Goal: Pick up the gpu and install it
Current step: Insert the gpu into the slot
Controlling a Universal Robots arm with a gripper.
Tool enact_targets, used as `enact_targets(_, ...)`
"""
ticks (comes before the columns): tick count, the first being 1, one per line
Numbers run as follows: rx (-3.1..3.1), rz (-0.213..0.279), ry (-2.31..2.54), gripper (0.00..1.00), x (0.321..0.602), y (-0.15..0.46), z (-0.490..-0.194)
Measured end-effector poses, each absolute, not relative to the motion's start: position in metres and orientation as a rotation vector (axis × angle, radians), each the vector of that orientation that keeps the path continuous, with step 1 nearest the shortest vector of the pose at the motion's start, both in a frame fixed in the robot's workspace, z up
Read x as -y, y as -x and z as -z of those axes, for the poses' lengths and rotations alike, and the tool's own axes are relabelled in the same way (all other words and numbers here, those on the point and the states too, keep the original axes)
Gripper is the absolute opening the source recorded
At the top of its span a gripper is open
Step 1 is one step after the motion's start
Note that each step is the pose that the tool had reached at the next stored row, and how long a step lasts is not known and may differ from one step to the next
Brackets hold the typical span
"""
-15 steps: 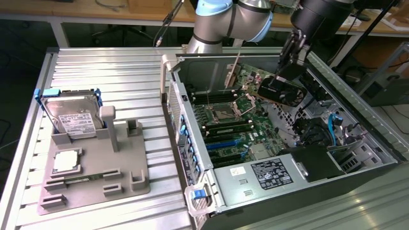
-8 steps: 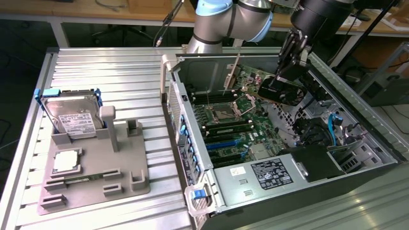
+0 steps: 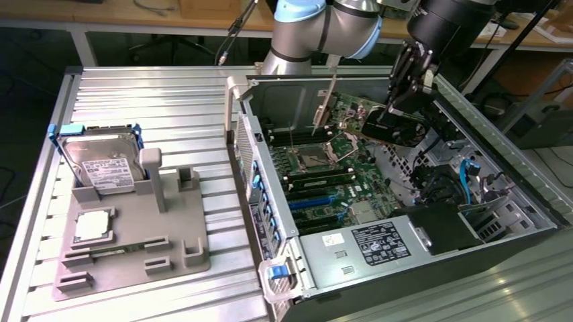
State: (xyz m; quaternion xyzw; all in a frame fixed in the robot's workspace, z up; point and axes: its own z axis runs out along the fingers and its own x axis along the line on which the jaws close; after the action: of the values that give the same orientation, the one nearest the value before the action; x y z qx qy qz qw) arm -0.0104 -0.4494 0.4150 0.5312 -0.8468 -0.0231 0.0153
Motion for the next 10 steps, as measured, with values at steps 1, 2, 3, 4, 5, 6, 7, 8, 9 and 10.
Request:
enact_targets(1, 2.627, 0.072, -1.664, 0.27, 0.4494, 0.0104, -0.415)
enact_targets(2, 2.62, 0.071, -1.676, 0.27, 0.4494, 0.0104, -0.415)
enact_targets(3, 2.612, 0.071, -1.688, 0.27, 0.4494, 0.0104, -0.415)
enact_targets(4, 2.604, 0.071, -1.699, 0.27, 0.4494, 0.0104, -0.415)
enact_targets(5, 2.596, 0.071, -1.712, 0.27, 0.4494, 0.0104, -0.4149)
enact_targets(6, 2.587, 0.07, -1.724, 0.27, 0.4494, 0.0104, -0.4149)
enact_targets(7, 2.578, 0.07, -1.737, 0.27, 0.4494, 0.0104, -0.415)
enact_targets(8, 2.569, 0.07, -1.751, 0.27, 0.4494, 0.0104, -0.415)
enact_targets(9, 2.559, 0.07, -1.765, 0.27, 0.4494, 0.0104, -0.4149)
enact_targets(10, 2.549, 0.069, -1.778, 0.27, 0.4494, 0.0104, -0.415)
